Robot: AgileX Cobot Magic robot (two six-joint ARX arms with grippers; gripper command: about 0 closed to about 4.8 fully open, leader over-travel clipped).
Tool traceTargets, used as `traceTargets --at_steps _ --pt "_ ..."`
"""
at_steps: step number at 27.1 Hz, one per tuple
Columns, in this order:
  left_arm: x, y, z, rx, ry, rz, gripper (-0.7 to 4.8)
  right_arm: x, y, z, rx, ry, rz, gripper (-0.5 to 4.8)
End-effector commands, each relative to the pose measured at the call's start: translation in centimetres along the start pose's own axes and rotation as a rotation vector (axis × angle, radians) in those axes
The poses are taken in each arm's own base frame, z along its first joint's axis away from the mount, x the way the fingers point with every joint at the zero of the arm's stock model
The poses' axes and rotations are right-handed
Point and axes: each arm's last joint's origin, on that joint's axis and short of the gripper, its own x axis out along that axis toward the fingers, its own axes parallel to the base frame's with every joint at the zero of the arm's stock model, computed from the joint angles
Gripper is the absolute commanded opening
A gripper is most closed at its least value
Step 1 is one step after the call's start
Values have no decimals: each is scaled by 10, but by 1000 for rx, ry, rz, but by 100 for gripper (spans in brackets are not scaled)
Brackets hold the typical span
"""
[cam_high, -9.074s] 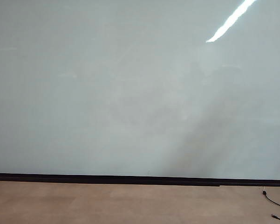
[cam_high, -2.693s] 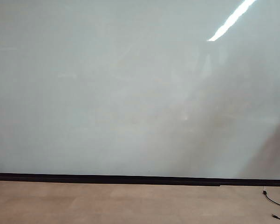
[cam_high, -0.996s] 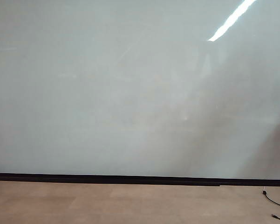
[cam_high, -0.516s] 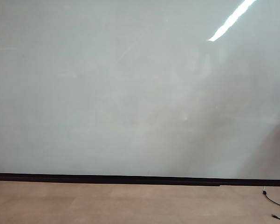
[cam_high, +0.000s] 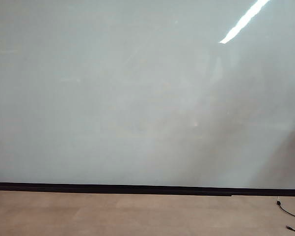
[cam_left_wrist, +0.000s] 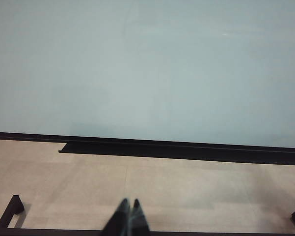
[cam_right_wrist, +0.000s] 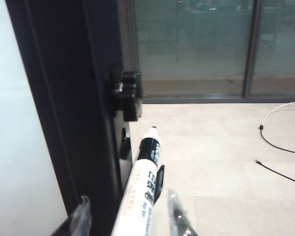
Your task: Pick up the pen on the shelf to the right of the whiteboard and write the letter Z.
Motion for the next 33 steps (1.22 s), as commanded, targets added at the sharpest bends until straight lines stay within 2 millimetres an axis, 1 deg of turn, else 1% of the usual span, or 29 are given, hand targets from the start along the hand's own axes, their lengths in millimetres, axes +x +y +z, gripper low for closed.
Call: traceTargets --at_steps 1,12,14,16,17,18,24,27,29,33 --pt "0 0 1 4 -7 -1 -5 1 0 4 -12 -23 1 206" --pt "0 0 1 4 -7 -1 -5 1 0 4 -13 -23 6 205" --pt "0 0 1 4 -7 -1 -5 1 0 5 -14 -24 9 195" --pt "0 0 1 4 -7 -1 -5 2 0 6 -17 -26 29 122" --pt "0 0 1 4 -7 -1 -4 2 0 6 -21 -27 41 4" --pt "0 0 1 4 -7 -1 -4 3 0 7 -24 -28 51 -6" --pt "0 0 1 4 -7 -1 -5 4 2 8 -30 -34 60 -6" --pt "0 0 1 4 -7 -1 -4 5 1 19 -56 -66 9 -6" --pt "0 0 1 4 -7 -1 -4 5 0 22 -64 -78 -12 -6" --pt "0 0 1 4 -7 -1 -4 4 0 24 -49 -86 -50 -6"
